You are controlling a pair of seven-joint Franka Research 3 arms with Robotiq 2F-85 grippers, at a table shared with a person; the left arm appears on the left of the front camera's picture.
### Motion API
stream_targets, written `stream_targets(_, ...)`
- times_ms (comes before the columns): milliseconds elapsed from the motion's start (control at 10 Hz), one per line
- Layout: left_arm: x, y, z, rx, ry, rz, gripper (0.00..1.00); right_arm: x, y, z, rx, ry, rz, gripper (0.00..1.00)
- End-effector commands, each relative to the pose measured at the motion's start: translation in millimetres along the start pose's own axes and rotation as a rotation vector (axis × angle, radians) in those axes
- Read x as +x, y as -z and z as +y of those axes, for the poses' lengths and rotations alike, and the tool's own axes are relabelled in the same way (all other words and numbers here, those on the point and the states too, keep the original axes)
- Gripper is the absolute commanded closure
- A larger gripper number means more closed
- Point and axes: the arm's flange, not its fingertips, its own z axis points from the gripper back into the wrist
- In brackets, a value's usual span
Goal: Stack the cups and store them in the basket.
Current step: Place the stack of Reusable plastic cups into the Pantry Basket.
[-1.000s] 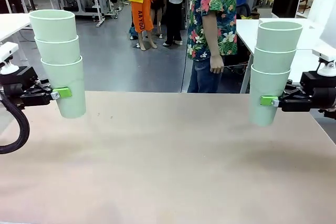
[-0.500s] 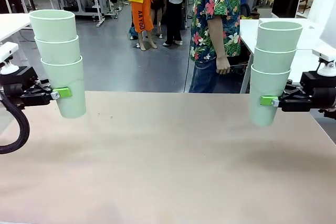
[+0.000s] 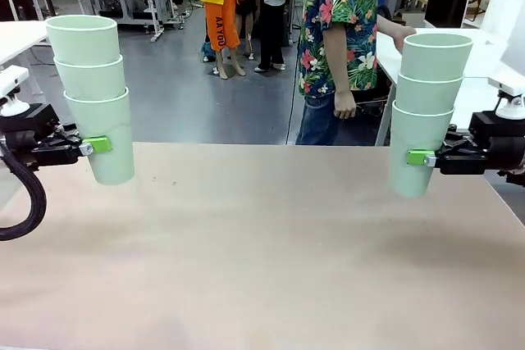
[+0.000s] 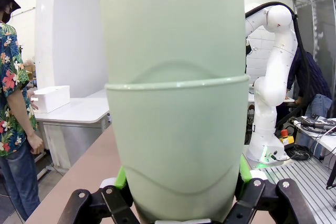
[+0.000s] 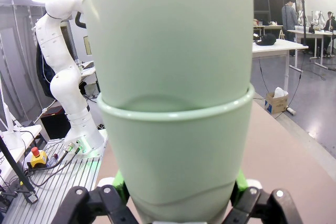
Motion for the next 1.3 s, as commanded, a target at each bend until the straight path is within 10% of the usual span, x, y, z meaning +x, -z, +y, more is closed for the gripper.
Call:
stream_targets(0, 4.4, 1.4, -0.7, -0.003, 0.01, -0.004, 0.14, 3.0, -0.1, 0.9, -0.001, -0.008, 0.001, 0.13)
stream_targets(1200, 4.4, 1.4, -0.7, -0.003, 0.01, -0.004, 0.14, 3.0, -0.1, 0.9, -0.001, -0.008, 0.001, 0.13)
